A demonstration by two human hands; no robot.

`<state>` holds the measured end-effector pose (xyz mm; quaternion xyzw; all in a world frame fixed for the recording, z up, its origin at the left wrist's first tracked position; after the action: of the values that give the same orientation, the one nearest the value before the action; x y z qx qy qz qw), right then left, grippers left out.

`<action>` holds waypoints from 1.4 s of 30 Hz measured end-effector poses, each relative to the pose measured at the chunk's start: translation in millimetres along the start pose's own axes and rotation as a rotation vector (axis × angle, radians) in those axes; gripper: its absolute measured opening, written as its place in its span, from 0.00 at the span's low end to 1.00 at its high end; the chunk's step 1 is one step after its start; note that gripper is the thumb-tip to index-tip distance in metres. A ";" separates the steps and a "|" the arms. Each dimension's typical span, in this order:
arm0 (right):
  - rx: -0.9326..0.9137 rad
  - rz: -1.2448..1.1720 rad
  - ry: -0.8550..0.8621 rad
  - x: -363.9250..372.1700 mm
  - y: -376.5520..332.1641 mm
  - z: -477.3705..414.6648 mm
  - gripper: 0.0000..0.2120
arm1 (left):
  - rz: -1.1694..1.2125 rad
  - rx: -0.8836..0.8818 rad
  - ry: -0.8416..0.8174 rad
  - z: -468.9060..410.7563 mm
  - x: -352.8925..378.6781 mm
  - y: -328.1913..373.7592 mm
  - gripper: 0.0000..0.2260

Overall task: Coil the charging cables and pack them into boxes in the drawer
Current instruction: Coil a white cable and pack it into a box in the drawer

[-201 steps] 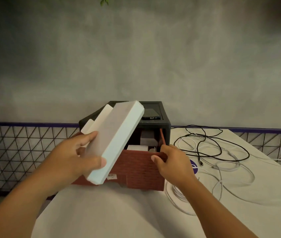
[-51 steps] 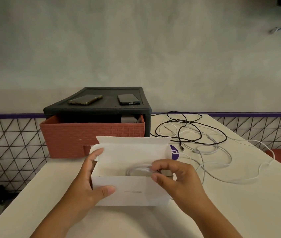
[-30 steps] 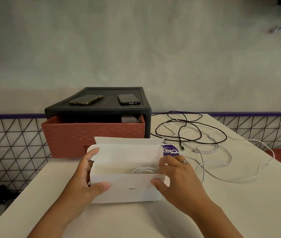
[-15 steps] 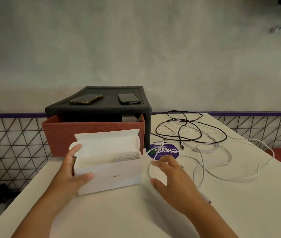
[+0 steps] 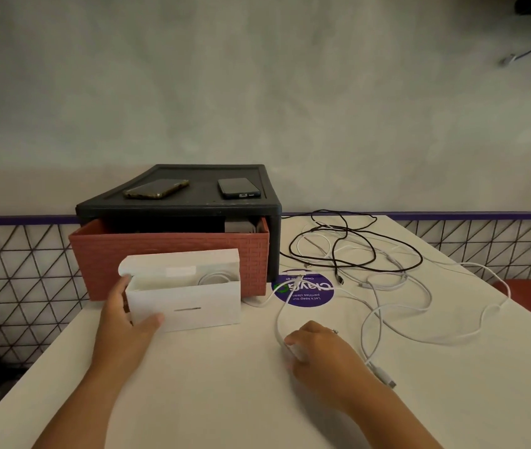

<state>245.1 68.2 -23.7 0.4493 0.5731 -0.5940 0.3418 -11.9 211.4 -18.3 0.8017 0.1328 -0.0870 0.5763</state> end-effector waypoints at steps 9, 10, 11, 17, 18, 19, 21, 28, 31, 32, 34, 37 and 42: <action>0.028 0.038 -0.025 -0.4 6.3 -0.3 0.13 | -0.156 -0.038 0.102 -7.1 -3.3 -11.1 0.36; 0.035 0.030 -0.034 -0.1 6.8 1.1 0.13 | -0.165 -0.041 0.106 -7.2 -3.1 -11.9 0.37; 0.037 0.022 -0.044 0.3 6.9 2.5 0.13 | -0.174 -0.038 0.110 -7.4 -2.9 -12.1 0.37; 0.010 0.007 -0.055 -3.2 0.8 8.4 0.14 | -0.236 -0.071 0.301 3.8 -15.6 2.9 0.28; 0.000 -0.009 -0.061 -3.5 -0.5 9.0 0.15 | -0.249 -0.051 0.319 8.1 -15.9 11.0 0.23; -0.012 -0.031 -0.068 -4.4 -1.8 10.3 0.16 | -0.264 -0.016 0.320 12.2 -13.7 19.7 0.19; -0.051 -0.086 -0.054 -10.0 -5.2 12.1 0.17 | -0.276 0.076 0.263 21.0 -1.5 35.7 0.13; -0.125 -0.345 0.038 -33.5 -13.5 17.8 0.14 | -0.122 0.427 -0.576 96.4 116.1 77.6 0.24; -0.153 -0.377 -0.005 -34.0 -18.4 21.3 0.13 | -0.212 0.550 -0.707 113.9 138.1 81.5 0.14; -0.162 -0.346 0.006 -36.1 -17.9 21.7 0.14 | -0.190 0.558 -0.656 111.6 133.6 85.1 0.10; -0.158 -0.211 0.094 -45.6 -10.5 21.4 0.16 | -0.137 0.552 -0.535 104.3 118.7 90.4 0.08; -0.064 -0.080 0.338 -73.1 19.9 20.6 0.17 | 0.052 0.471 -0.454 94.0 95.0 95.5 0.12; 0.228 -0.253 0.766 -113.4 97.4 37.6 0.11 | 0.670 0.122 -0.338 72.6 61.7 92.7 0.16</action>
<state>370.6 8.1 42.6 0.5988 0.6402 -0.4807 -0.0238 76.7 121.8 23.8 0.8079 -0.2391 -0.0322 0.5377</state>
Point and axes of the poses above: each hand's wrist, its own z-axis away from the middle knuckle, its own x-axis out of the palm, y = z × x, the point moved 9 cm from there along -z, towards the middle knuckle
